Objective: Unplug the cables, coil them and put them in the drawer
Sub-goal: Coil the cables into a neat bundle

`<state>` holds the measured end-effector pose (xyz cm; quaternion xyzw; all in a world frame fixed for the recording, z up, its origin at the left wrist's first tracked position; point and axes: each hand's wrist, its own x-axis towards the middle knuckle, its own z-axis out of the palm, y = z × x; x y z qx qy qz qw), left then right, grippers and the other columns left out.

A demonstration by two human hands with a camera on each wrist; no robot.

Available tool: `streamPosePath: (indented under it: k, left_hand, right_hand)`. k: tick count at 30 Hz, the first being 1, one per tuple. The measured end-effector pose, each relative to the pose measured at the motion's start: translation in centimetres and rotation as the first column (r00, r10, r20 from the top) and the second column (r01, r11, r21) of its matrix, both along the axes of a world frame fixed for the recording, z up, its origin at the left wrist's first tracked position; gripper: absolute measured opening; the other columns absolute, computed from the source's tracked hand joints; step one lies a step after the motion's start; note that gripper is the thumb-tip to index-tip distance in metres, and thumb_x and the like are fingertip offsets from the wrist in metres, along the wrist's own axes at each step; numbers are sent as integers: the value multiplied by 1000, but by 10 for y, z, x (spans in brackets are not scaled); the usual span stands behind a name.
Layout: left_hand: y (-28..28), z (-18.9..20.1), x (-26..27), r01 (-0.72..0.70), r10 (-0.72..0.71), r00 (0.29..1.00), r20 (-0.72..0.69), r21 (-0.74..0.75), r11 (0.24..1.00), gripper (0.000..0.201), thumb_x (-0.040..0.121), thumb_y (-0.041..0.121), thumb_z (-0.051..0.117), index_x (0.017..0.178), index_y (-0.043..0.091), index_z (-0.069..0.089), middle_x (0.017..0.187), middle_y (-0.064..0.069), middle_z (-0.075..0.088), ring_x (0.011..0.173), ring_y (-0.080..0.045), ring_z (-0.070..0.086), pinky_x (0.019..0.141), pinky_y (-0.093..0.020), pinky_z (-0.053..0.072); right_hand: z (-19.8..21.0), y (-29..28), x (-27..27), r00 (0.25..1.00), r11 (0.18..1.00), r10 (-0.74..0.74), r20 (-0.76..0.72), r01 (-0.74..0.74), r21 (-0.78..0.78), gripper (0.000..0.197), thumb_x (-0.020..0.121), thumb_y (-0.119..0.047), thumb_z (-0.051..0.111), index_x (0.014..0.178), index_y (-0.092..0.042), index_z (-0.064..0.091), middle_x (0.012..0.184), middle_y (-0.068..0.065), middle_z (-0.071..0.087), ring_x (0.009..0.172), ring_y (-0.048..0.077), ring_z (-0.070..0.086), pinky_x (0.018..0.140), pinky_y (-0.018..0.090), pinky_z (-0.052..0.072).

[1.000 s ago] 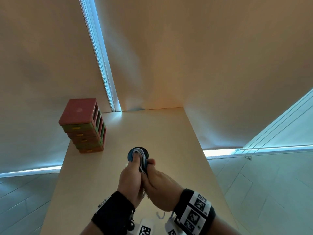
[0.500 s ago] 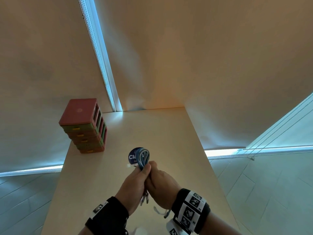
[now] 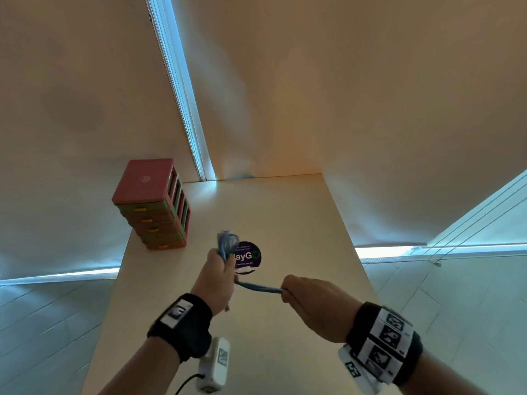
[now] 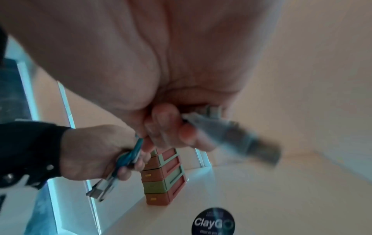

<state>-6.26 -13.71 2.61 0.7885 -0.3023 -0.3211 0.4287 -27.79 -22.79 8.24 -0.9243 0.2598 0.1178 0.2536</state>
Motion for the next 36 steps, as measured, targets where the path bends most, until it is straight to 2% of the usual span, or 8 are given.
streamPosePath:
  k: [3,6,11,16,20,25,29,36]
  left_hand:
    - [4,-13,-7,227,-272,914,303,176,958,16,106,28,42,111,13,46,81,-5,60,64,-22,58,60,-41,47]
    - [10,-19,-20,391,-508,789,344,357,849,17,106,28,38,115,16,45,102,-8,59,80,-26,61,72,-41,49]
    - [18,-3,-59,621,-738,560,376,399,675,9,101,14,43,109,19,45,97,2,48,71,-16,45,70,-32,44]
    - [12,18,-77,642,-632,697,340,97,760,8,104,29,47,107,22,51,88,1,58,71,-12,52,71,-30,50]
    - [6,33,-67,444,-395,886,242,-203,873,3,105,23,50,105,24,53,74,8,52,61,-5,44,61,-18,40]
    - [0,25,-58,177,-139,965,224,-160,971,23,101,3,48,119,18,49,90,1,63,70,1,59,61,-13,42]
    - [-3,18,-60,223,-220,877,427,44,974,55,98,4,48,152,14,39,140,-10,55,116,-28,64,88,-32,50]
    - [-1,-4,-59,335,-292,596,748,99,937,91,73,-2,79,155,6,38,106,-13,61,71,-19,65,55,-25,55]
  right_hand:
    - [21,-4,0,991,982,114,-64,-122,-146,21,113,-33,34,111,-20,51,97,2,61,77,28,57,72,41,49]
    - [46,-12,2,954,886,287,-92,-301,-353,19,111,-26,41,112,-20,59,104,4,64,86,26,61,77,40,50]
    - [59,-38,18,901,806,432,-33,-402,-434,19,109,-27,50,115,-25,68,100,-2,66,89,20,56,77,33,45]
    - [23,-88,21,982,990,141,129,-140,-17,26,109,-36,50,116,-21,71,102,-5,66,98,18,60,90,35,50]
    - [-21,-74,9,957,978,-155,244,115,172,25,110,-30,44,101,-18,64,87,-1,66,80,20,59,81,41,52]
    - [-41,-22,15,950,945,-258,175,211,251,32,111,-39,31,90,-29,53,81,-9,60,83,25,64,80,44,55]
    - [-44,-2,19,926,888,-337,169,252,386,30,110,-29,33,88,-27,53,76,-10,57,66,10,52,72,33,47]
    - [-44,15,32,825,711,-533,188,316,629,32,109,-30,38,85,-16,53,72,-2,57,59,15,51,59,32,45]
